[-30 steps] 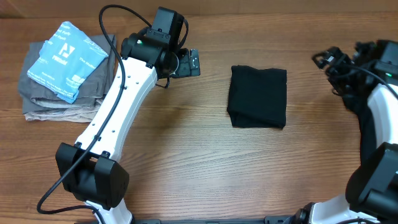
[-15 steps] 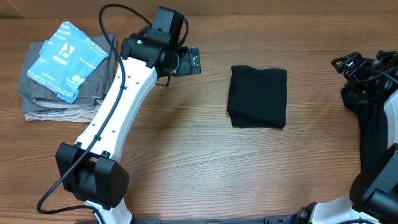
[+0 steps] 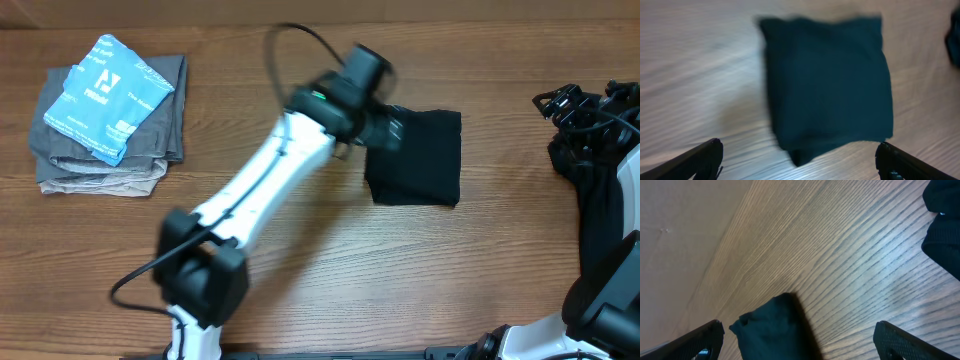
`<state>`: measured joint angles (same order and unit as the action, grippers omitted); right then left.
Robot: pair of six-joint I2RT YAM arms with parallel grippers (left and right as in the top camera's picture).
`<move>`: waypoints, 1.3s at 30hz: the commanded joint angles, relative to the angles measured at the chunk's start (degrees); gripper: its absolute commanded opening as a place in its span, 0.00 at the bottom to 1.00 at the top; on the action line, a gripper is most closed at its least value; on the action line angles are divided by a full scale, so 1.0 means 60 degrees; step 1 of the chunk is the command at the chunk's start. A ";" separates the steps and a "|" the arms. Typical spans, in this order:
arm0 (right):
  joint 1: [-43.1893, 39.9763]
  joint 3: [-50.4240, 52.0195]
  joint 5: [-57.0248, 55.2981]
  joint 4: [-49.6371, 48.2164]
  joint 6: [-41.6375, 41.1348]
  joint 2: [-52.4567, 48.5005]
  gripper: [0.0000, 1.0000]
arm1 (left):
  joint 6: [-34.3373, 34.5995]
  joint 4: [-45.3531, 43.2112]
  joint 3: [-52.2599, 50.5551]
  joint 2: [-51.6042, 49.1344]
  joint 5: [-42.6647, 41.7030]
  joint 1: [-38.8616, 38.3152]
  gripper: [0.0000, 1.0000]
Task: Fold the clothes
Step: 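Grasp the folded black T-shirt bundle with the left gripper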
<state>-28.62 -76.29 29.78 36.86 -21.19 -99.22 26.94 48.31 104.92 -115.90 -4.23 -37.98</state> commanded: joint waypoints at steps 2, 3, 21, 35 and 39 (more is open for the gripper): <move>0.0000 -0.0047 0.0051 -0.0051 -0.0011 0.0026 1.00 | 0.0594 -0.0364 0.0029 -0.1293 0.1002 -0.0623 1.00; 0.0000 -0.0044 0.0051 -0.0051 -0.0015 0.0026 1.00 | 0.0703 -0.0444 0.0029 -0.1486 0.1144 -0.0670 1.00; 0.0000 -0.0044 0.0051 -0.0051 -0.0011 0.0026 1.00 | 0.1807 -0.1228 0.0029 -0.2827 0.0780 -0.0586 1.00; 0.0000 -0.0044 0.0051 -0.0051 -0.0011 0.0026 1.00 | 0.1796 -0.0780 0.0029 -0.3286 0.0273 -0.0550 0.67; 0.0000 -0.0044 0.0051 -0.0051 -0.0011 0.0026 1.00 | 0.1789 -0.0659 0.0029 -0.3286 0.0310 -0.0543 0.51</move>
<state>-28.62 -76.29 29.78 36.86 -21.23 -99.22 37.69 42.72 105.34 -133.43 -2.83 -41.50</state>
